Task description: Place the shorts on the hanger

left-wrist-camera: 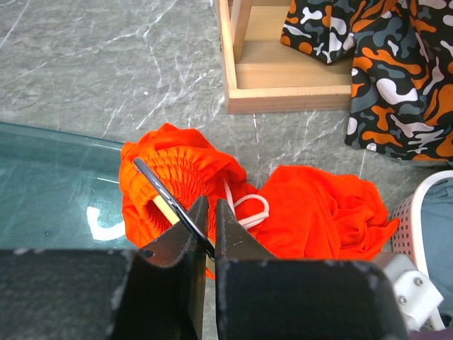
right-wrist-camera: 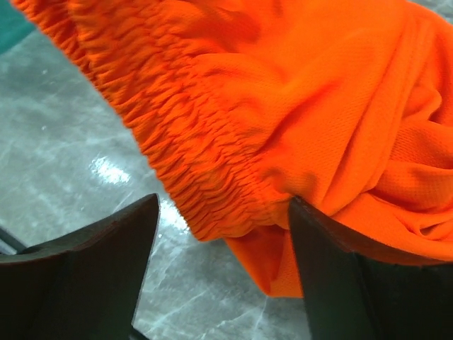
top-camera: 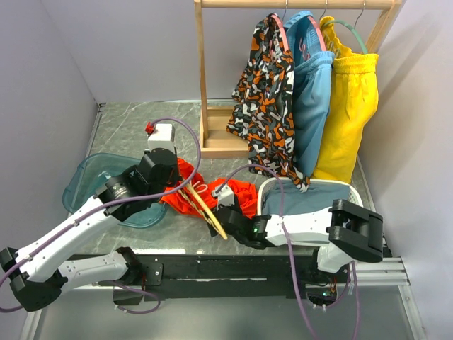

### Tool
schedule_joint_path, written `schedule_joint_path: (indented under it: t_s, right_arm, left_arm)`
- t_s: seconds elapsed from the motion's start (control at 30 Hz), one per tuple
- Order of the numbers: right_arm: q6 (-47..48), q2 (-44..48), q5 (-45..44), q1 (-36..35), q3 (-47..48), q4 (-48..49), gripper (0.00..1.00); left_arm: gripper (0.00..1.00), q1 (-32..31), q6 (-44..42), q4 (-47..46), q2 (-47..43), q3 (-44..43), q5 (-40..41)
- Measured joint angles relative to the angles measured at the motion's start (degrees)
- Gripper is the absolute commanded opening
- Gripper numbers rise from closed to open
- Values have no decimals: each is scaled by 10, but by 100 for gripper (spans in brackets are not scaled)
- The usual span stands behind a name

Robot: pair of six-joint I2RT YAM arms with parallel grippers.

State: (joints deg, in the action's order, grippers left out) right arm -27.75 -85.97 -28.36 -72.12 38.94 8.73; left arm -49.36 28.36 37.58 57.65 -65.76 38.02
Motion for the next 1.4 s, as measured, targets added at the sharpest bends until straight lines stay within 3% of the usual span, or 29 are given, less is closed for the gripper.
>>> schedule_joint_path:
  t_s: [0.1,0.13,0.23,0.37,0.8,1.2,1.4]
  right_arm:
    - [-7,-11,-15,0,15,-19,58]
    - [-11,-14,-21,0,19,-24,44]
    - [-21,-19,-34,0,28,-40,20]
    - [-36,-12,-39,2,31,-52,1]
    - [-30,211,61,47,22,-80,0]
    - [-38,250,211,74,52,-157,0]
    - [-53,255,260,75,103,-174,0]
  left_arm:
    - [1,0,0,0,-3,-2,3]
    - [1,0,0,0,-4,-2,4]
    - [1,0,1,0,-7,-2,9]
    - [1,0,11,0,-9,-2,23]
    - [1,-1,44,-41,-12,-9,152]
    - [1,-12,104,-35,28,-63,265]
    - [1,-35,91,-63,32,-67,356]
